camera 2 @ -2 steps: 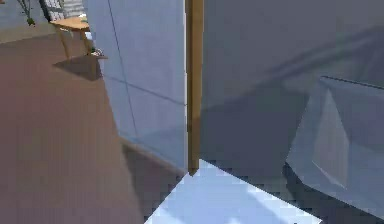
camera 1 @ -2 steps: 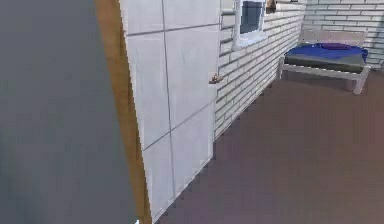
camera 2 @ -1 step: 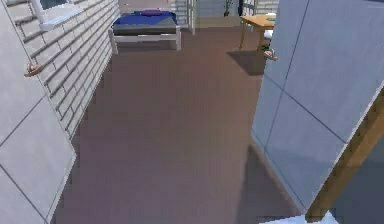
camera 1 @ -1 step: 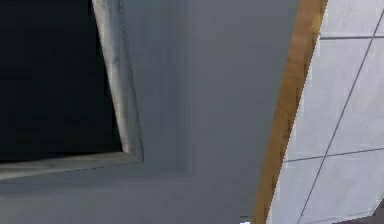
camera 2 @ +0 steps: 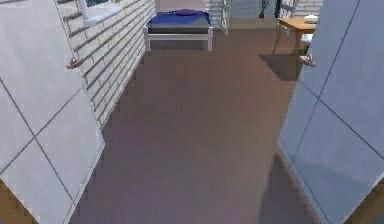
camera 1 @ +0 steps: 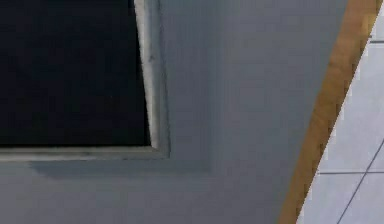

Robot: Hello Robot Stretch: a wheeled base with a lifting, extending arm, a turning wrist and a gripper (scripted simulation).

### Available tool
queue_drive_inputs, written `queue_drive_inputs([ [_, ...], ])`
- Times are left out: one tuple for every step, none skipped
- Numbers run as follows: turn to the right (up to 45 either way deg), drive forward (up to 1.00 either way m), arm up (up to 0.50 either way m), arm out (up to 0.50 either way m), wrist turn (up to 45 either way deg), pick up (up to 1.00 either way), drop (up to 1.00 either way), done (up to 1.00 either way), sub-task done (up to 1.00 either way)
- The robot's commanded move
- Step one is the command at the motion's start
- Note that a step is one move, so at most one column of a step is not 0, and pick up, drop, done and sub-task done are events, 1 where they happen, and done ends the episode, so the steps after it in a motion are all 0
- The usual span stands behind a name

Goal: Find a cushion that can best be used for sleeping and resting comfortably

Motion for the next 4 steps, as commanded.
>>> queue_drive_inputs([
  [0.0, 0.15, 0.0, 0.0, 0.0, 0.0, 0.0, 0.0, 0.0],
  [45.0, 0.0, 0.0, 0.0, 0.0, 0.0, 0.0, 0.0, 0.0],
  [45.0, 0.0, 0.0, 0.0, 0.0, 0.0, 0.0, 0.0, 0.0],
  [15.0, 0.0, 0.0, 0.0, 0.0, 0.0, 0.0, 0.0, 0.0],
])
